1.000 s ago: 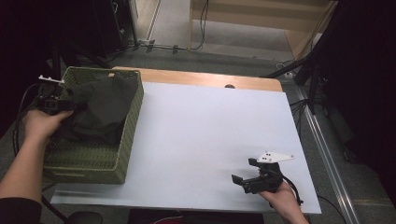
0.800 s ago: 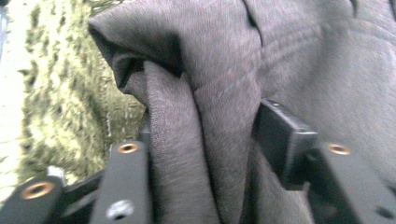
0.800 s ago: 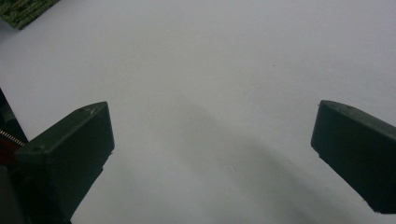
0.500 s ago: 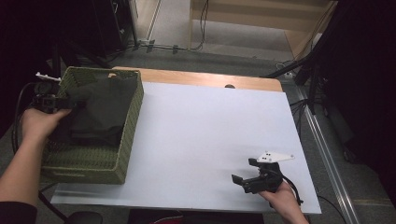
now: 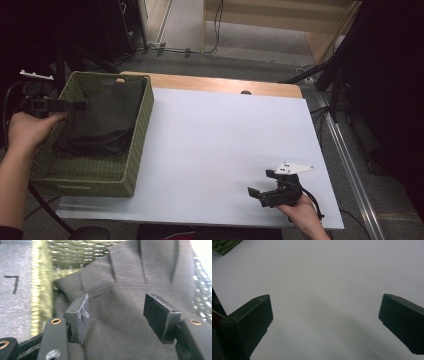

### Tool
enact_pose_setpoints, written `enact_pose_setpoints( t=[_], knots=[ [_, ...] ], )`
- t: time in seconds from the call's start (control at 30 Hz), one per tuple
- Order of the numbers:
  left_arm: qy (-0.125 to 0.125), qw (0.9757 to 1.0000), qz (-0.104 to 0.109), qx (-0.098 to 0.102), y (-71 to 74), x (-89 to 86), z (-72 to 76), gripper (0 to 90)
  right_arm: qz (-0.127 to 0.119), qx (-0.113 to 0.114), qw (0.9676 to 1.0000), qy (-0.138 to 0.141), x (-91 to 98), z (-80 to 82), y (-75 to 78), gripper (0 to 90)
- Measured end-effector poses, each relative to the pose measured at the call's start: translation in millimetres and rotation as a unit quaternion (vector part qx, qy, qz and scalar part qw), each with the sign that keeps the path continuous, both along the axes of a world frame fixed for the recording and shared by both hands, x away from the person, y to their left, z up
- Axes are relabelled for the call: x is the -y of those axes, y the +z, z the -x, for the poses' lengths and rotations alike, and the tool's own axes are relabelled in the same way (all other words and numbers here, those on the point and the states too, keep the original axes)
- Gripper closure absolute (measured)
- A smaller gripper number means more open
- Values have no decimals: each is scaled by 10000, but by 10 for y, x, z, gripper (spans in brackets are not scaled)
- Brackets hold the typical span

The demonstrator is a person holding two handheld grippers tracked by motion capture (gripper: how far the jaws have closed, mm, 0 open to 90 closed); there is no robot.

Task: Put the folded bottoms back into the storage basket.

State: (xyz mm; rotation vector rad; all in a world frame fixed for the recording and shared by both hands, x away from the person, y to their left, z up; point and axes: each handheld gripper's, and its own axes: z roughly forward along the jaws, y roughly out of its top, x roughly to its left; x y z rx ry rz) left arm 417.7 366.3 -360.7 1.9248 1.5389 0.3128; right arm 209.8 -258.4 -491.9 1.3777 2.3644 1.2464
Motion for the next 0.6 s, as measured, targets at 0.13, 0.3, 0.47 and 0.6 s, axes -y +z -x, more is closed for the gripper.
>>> enact_pose_setpoints(
  t=[0.13, 0.3, 0.47, 0.6],
  knots=[
    [-207, 9997, 94, -42, 27, 157, -35, 383, -4, -1, 10000, 4, 2, 0, 0, 0],
    [-397, 9991, 87, -102, 39, 336, -102, 383, -15, 29, 10000, 5, 6, 3, 3, 0],
    [-399, 9991, 34, -102, 15, 450, -171, 383, -28, 26, 10000, 14, 4, 3, 4, 0],
    [-300, 9995, -56, -99, -47, 520, -250, 494, -9, 18, 10000, 31, 7, 2, 2, 0]
  ],
)
